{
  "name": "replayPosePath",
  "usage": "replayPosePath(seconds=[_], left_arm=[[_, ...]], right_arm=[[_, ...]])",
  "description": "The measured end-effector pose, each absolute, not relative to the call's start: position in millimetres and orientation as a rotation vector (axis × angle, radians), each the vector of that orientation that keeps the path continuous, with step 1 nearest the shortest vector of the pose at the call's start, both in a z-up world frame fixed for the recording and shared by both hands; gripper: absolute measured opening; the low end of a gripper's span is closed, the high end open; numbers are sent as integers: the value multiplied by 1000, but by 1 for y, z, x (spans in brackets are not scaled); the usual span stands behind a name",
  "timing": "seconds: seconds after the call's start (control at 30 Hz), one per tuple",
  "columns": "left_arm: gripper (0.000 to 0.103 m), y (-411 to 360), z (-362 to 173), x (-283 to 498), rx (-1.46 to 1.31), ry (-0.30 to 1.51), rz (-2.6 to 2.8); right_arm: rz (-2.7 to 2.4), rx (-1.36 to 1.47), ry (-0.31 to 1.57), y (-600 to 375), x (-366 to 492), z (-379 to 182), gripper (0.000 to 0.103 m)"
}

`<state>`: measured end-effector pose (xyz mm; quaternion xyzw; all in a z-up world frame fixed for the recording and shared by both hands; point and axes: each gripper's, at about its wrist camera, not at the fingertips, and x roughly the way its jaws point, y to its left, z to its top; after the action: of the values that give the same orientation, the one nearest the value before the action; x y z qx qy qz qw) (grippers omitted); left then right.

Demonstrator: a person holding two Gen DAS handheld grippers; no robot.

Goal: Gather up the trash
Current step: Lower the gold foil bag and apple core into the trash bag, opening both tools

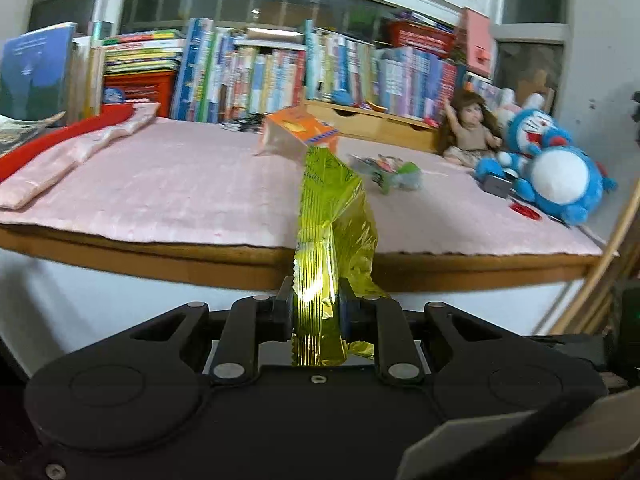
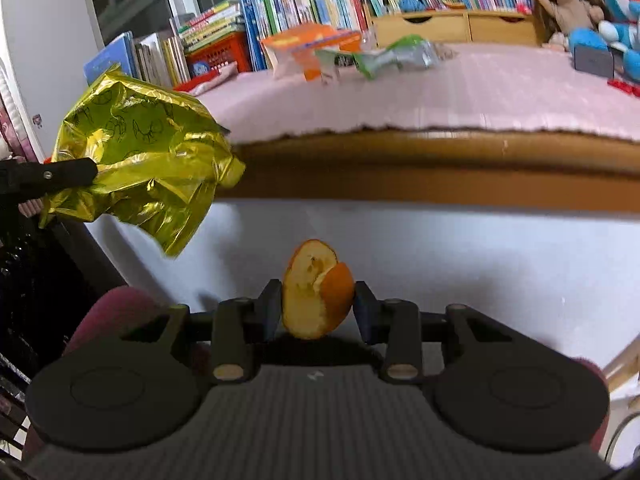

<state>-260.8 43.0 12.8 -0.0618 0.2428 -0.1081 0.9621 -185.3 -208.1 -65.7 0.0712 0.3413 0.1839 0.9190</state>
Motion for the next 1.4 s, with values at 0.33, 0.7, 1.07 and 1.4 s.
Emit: replayPosePath(seconds=[0.33, 0.7, 1.07, 1.4], left_arm=[[19, 20, -24, -254, -48, 741, -275], [20, -2, -87, -210, -34, 1034, -264], [38, -9, -96, -197, 17, 1051, -254], [56, -8, -81, -198, 25, 1010, -217]], right_arm=[[398, 119, 779, -200, -184, -81, 43], [408, 109, 825, -195, -184, -90, 44], [421, 119, 858, -191, -183, -97, 52], [431, 132, 830, -194, -179, -92, 67]])
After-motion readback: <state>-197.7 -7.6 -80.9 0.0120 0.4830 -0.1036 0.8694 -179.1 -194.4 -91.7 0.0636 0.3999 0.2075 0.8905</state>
